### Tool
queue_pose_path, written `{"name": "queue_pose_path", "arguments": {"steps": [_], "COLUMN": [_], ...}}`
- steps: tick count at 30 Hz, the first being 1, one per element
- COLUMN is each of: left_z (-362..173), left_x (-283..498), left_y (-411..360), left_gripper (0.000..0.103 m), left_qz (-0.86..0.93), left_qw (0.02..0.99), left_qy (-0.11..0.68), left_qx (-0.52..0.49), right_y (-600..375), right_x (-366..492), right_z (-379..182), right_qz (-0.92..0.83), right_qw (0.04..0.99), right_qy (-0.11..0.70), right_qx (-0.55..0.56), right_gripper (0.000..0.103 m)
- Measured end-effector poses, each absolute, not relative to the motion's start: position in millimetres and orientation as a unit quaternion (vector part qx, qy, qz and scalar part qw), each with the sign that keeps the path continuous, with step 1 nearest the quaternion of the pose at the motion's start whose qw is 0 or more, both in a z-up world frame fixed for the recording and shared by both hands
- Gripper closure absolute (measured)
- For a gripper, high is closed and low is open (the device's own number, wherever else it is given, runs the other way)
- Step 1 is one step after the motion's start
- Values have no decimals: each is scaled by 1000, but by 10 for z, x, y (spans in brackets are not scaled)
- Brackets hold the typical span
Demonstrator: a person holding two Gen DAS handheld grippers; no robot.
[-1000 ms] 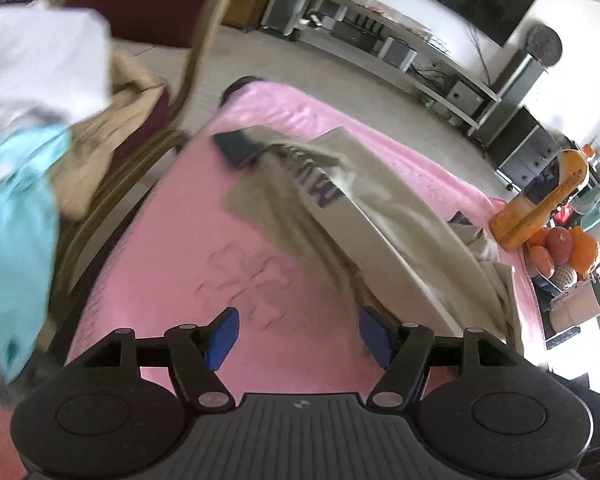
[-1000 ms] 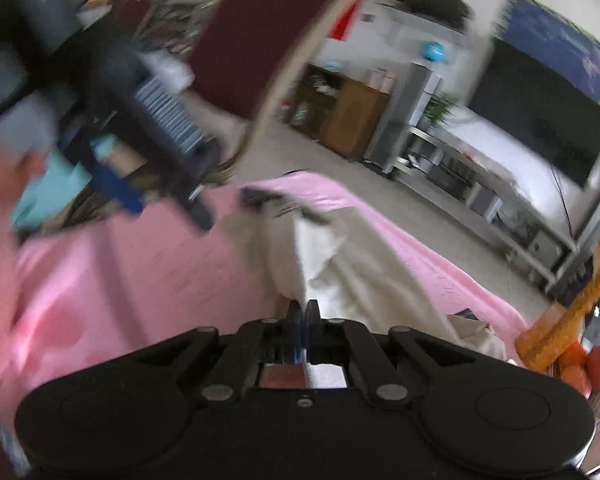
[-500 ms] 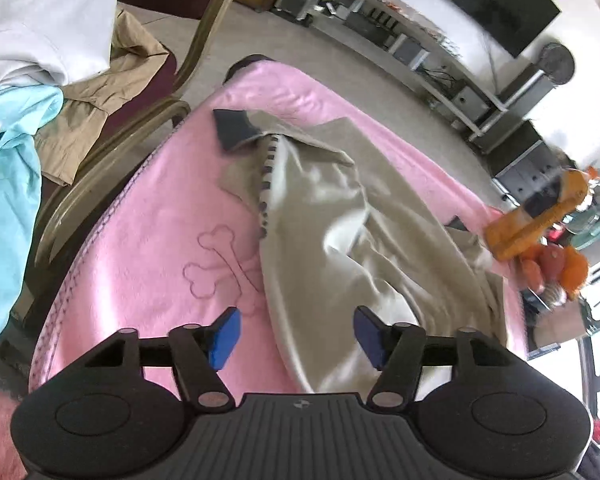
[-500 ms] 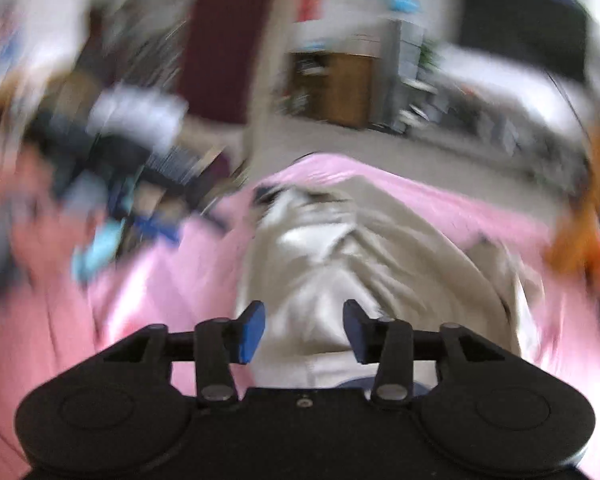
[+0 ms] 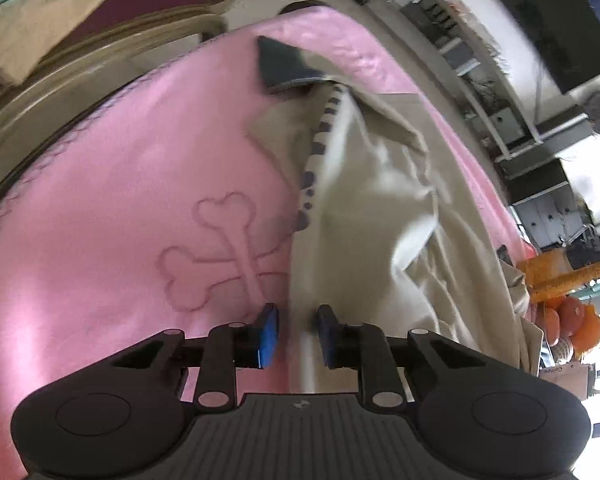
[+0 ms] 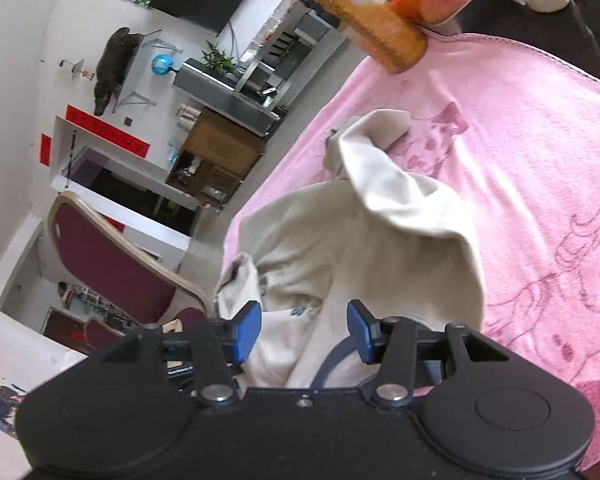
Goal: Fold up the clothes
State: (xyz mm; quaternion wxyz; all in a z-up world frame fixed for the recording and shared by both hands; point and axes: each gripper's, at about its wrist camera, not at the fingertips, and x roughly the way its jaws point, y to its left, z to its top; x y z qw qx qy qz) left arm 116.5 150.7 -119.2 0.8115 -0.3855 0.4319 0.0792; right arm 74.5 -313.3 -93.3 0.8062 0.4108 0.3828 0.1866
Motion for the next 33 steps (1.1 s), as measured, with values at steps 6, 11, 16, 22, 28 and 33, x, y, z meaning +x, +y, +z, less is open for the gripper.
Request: {"name": "queue_pose_path", "arguments": {"steps": [6,11,16,22,28,33], "left_z": [-1259,-1345,-1187,-513,-441,-668], "left_x": [1197,1167,1060,589,231,359], "left_y": [1534,1506,1368,1307,1272,1241], "left_gripper": [77,83,103,103,103,83], "left_qz": [51,15,27,28,47,33], "left_qw": [810,786,804,851,865,848], "left_qy": [418,428,424,359,344,382], "left_qx": [-408,-446,-417,-382,-361,-365], "right_y": [-3219,-3323,-3517,-3611,-3254,-3009], "right_x": [789,797,777,733,905,1122], "right_z": [-972,-994,-1041,-1074,-1033,-1090], "right_qz": [174,148,96,14,24,18], "right_qw": [808,817,825,838,869,881], "right_qy": [385,373,358,369,399,421], "right_qx": [412,414,427,401,291,214], "right_gripper": [56,56,54,54,56,55]}}
